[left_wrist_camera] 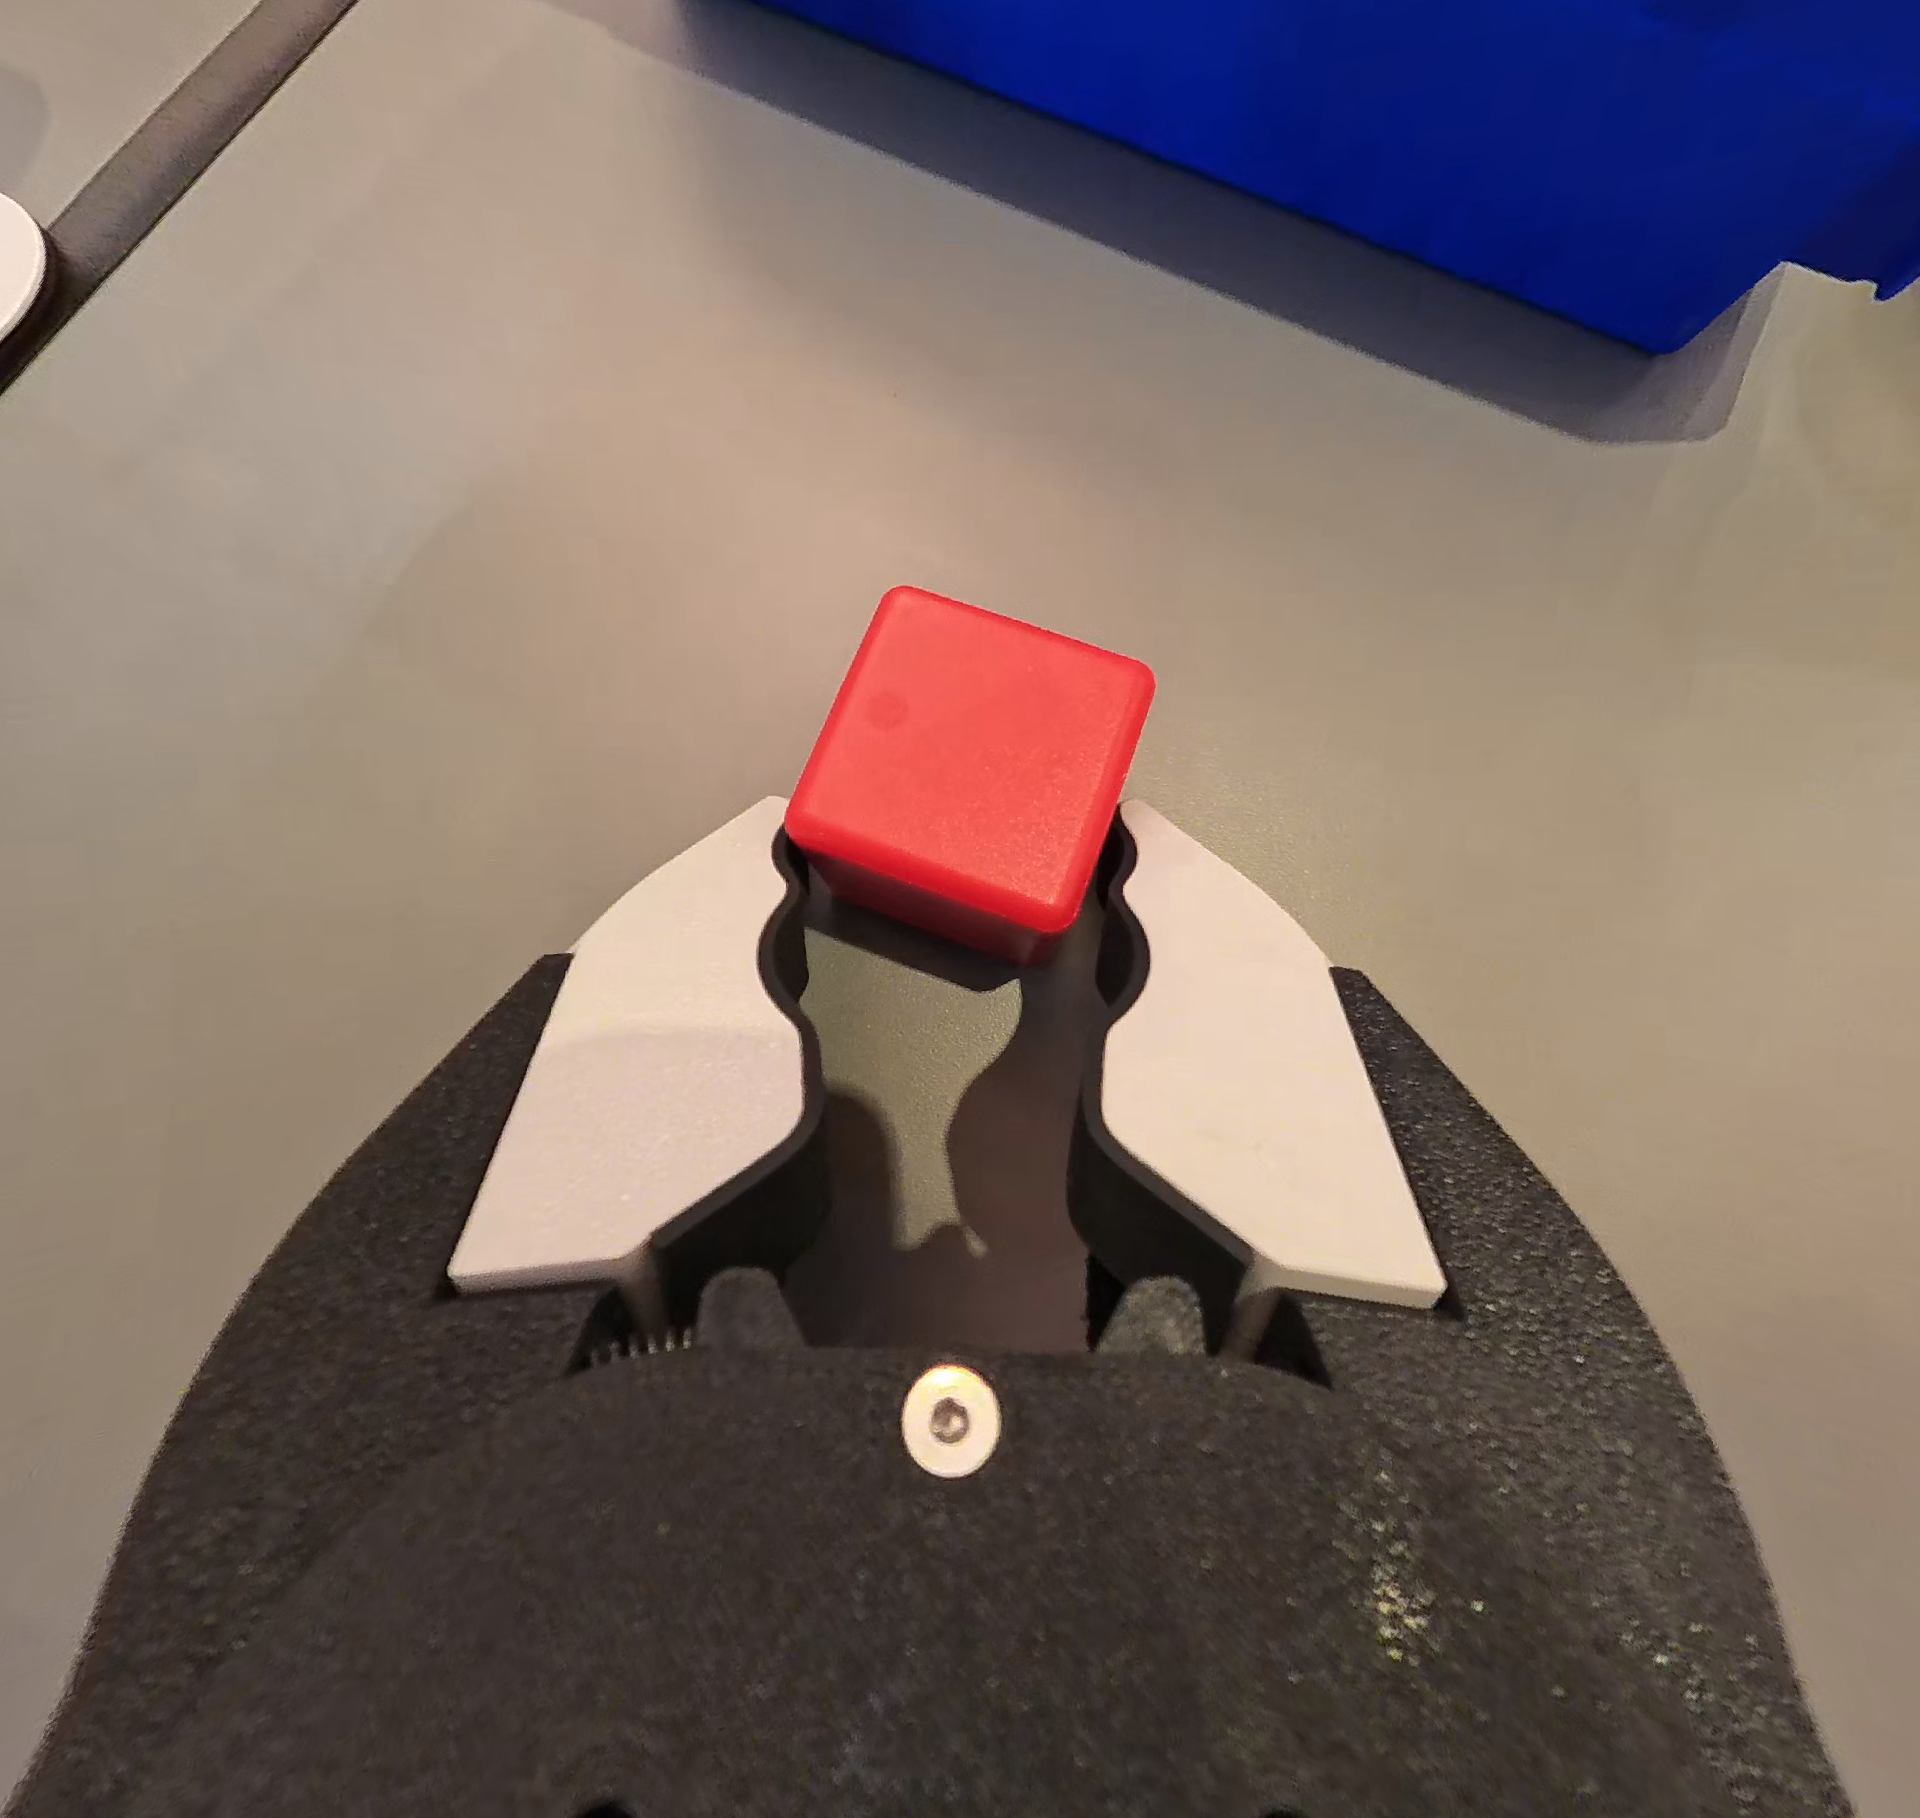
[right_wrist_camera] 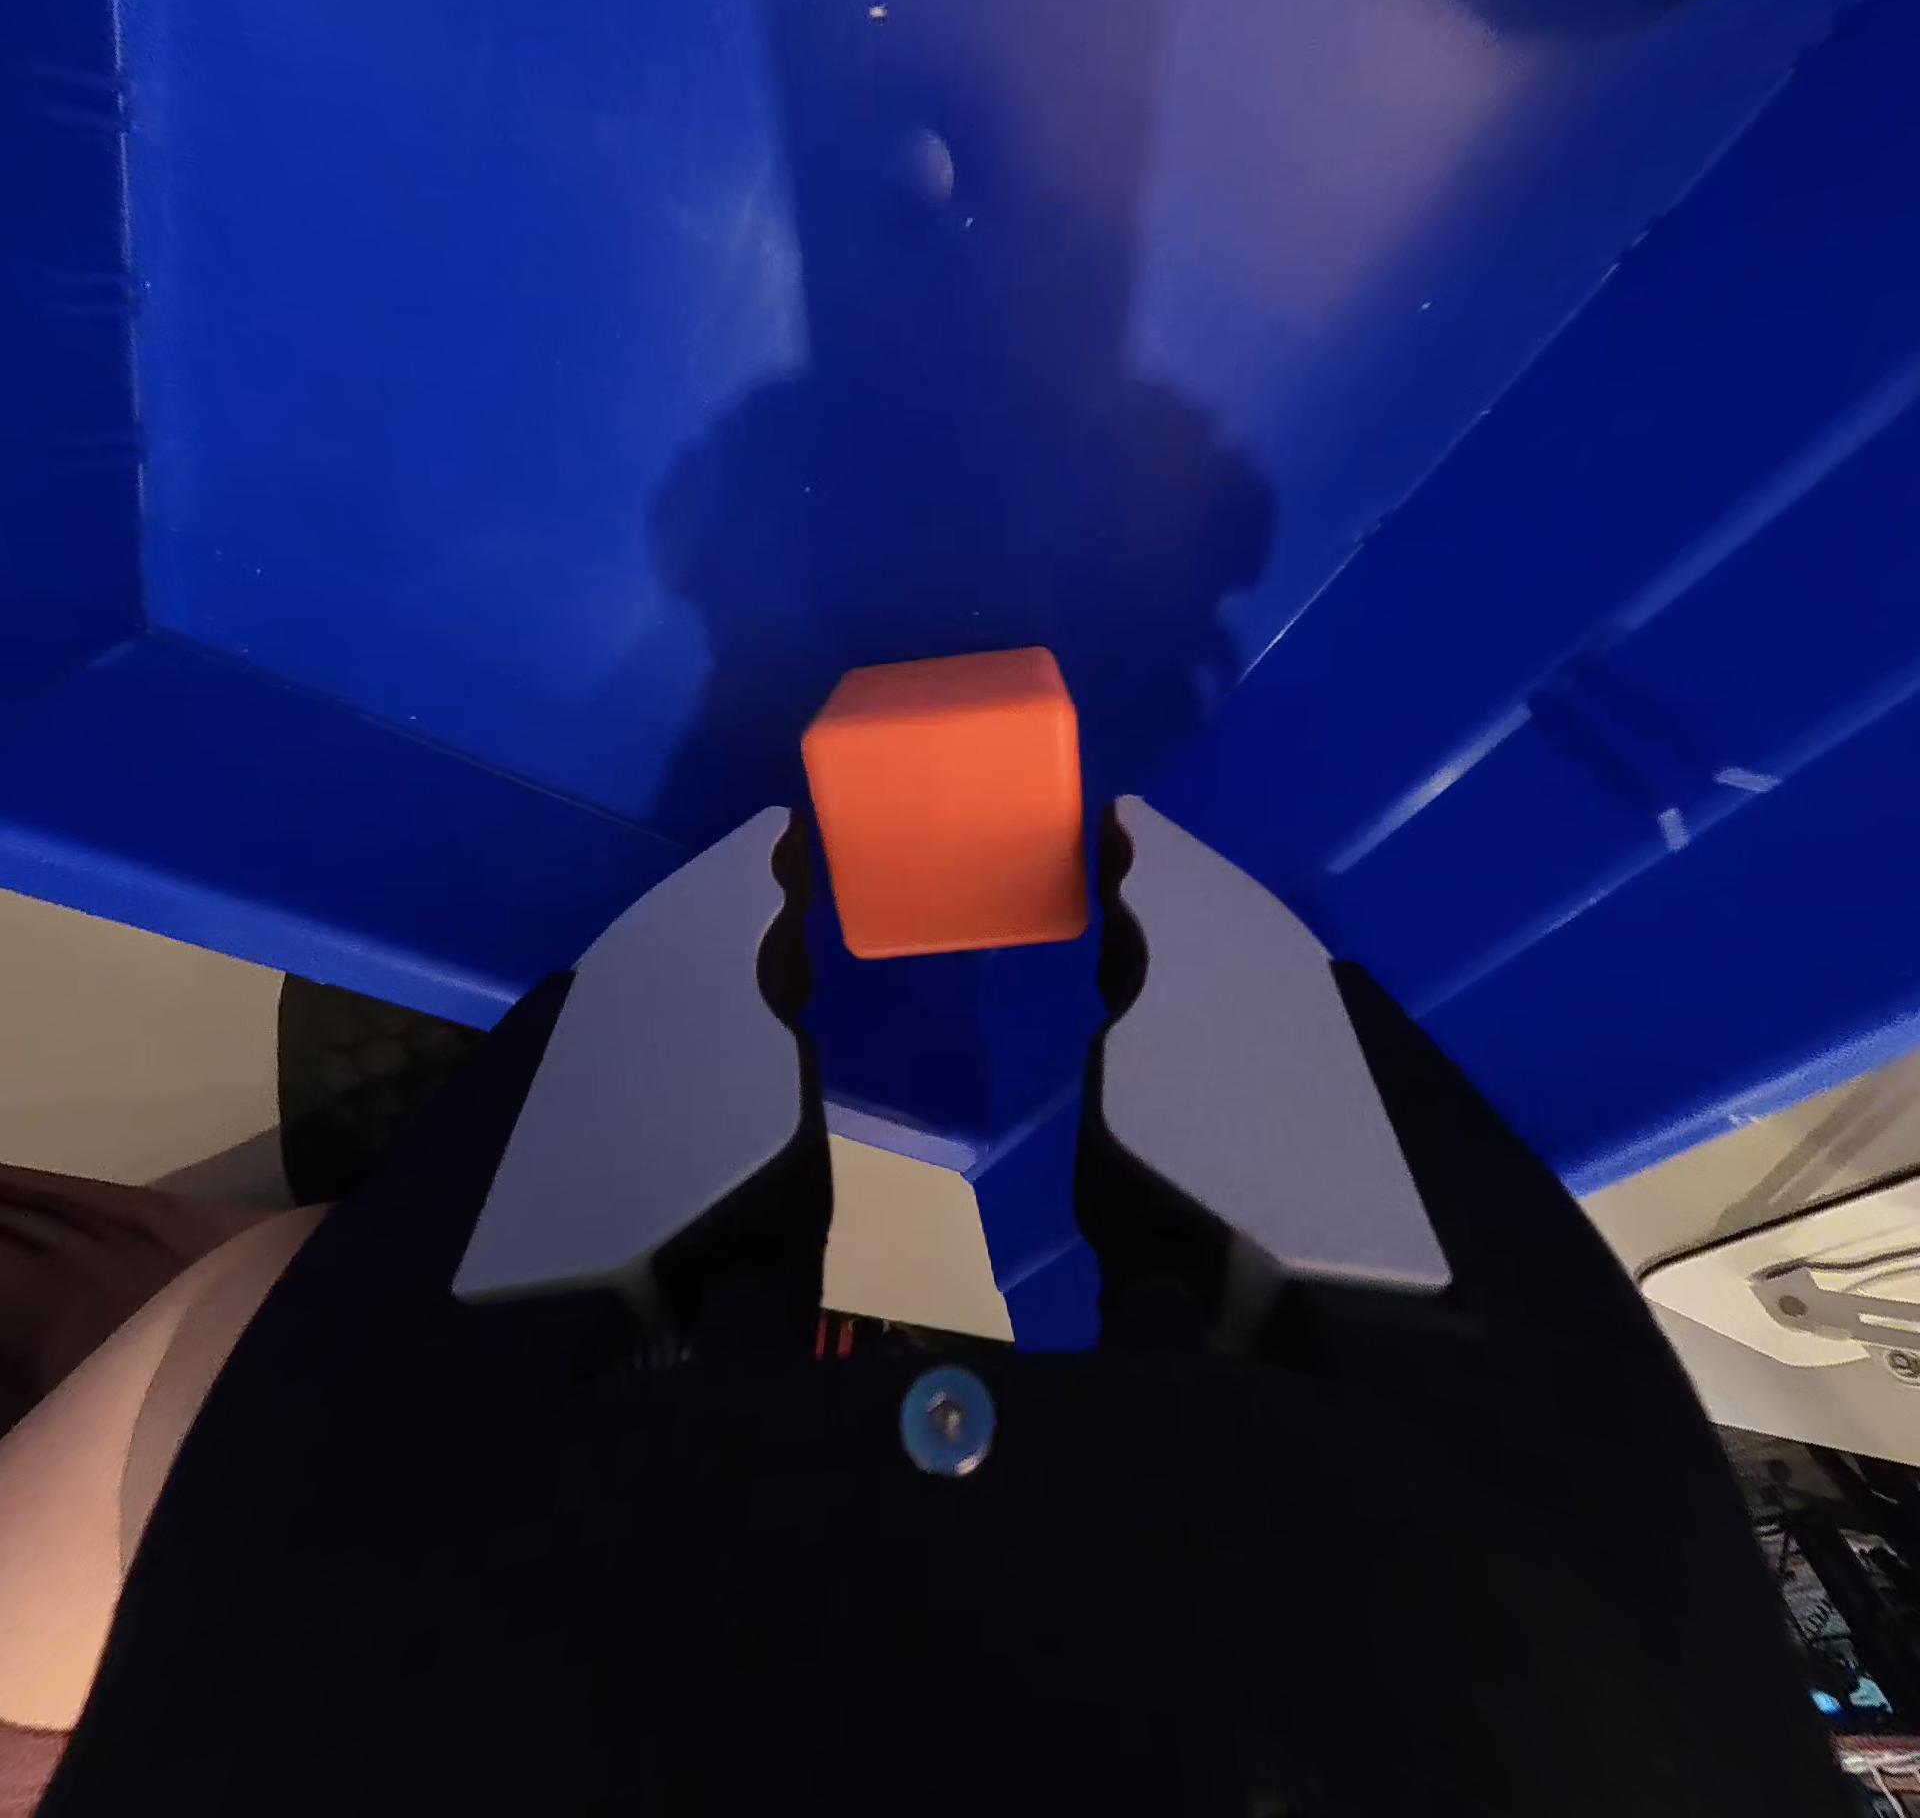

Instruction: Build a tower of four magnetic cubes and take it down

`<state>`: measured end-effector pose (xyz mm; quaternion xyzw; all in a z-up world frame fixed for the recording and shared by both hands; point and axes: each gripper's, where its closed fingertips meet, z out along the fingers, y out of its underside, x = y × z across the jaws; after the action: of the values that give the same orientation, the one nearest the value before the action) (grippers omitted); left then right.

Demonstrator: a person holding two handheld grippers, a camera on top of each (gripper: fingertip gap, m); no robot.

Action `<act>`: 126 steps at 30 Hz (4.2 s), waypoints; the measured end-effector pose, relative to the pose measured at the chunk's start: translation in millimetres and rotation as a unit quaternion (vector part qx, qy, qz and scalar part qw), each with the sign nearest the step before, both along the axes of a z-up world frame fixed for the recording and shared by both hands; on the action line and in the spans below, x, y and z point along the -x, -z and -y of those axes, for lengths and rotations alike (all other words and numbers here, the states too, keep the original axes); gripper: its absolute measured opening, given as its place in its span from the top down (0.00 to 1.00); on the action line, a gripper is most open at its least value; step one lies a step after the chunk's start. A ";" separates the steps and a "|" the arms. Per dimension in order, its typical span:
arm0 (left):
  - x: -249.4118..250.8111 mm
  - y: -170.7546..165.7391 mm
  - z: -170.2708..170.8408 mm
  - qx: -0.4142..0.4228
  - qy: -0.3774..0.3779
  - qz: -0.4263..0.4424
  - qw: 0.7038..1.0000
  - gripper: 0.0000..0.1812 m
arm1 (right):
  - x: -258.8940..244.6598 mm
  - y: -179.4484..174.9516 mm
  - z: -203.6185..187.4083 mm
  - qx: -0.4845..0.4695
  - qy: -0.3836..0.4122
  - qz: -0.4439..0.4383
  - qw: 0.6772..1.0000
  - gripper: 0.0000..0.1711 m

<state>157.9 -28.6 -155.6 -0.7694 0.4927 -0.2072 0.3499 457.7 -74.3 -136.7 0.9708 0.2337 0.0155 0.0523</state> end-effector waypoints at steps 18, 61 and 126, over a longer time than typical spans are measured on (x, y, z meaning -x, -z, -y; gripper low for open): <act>-2.5 -17.3 1.6 -0.013 -0.003 0.011 1.000 0.71 | 60.6 -133.5 -42.6 -0.332 -0.071 -0.122 0.933 0.66; 34.5 -184.8 29.5 -0.278 -0.024 0.057 0.958 0.76 | 85.0 -77.7 -14.8 -0.158 -0.127 -0.136 0.970 0.72; 353.5 -41.5 -23.1 0.155 -0.426 -0.219 0.864 0.88 | 51.9 -23.4 -72.6 -0.131 0.155 -0.120 0.972 0.95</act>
<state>-195.6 -5.5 -114.1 -0.9743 0.1424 0.0626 0.1632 405.9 -1.7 -113.3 0.9883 0.0807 -0.0794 -0.1019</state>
